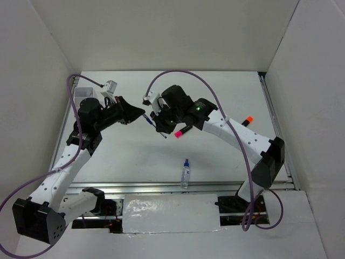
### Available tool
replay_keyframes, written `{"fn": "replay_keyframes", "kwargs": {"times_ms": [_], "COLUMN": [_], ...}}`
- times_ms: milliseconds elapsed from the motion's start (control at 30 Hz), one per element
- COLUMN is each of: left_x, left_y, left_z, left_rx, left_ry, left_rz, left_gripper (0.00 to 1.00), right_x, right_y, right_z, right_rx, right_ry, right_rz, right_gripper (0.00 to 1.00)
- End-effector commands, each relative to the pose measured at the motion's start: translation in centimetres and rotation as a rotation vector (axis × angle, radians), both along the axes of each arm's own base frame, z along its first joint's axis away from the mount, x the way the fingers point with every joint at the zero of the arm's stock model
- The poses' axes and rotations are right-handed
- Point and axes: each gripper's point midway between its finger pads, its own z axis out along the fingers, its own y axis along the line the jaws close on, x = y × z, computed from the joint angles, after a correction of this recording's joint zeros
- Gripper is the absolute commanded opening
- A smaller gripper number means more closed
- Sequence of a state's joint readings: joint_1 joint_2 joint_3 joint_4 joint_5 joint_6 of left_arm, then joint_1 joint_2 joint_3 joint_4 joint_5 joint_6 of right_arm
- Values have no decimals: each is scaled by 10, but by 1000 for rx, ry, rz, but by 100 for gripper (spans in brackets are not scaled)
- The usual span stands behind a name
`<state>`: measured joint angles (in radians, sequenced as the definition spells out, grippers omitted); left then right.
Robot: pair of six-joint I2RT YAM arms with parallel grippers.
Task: Sort the stationery into containers
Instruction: Pass the stationery from the right arm to the left, then place the stationery into the container
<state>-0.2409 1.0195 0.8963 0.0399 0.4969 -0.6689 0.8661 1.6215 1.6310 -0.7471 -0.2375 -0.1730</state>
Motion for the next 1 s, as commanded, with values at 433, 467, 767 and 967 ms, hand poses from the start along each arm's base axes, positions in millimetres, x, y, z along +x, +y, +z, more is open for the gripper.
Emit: {"fn": "replay_keyframes", "kwargs": {"times_ms": [433,467,767,967], "left_x": [53,63,138,183], "left_y": [102,125,264,314], "left_z": [47,50,75,69], "left_rx": [255,311,789,758], "left_ry": [-267,-289,-495,-472], "left_rz": [308,374,755,847], "left_gripper": [0,0,0,0], "right_x": [38,46,65,65], "right_y": [-34,-46,-79,-79], "right_z": [49,46,10,-5], "right_rx": [222,225,189,164], "right_ry": [89,95,198,248], "right_rz": [-133,-167,-284,-276], "right_gripper": [73,73,68,67]}}
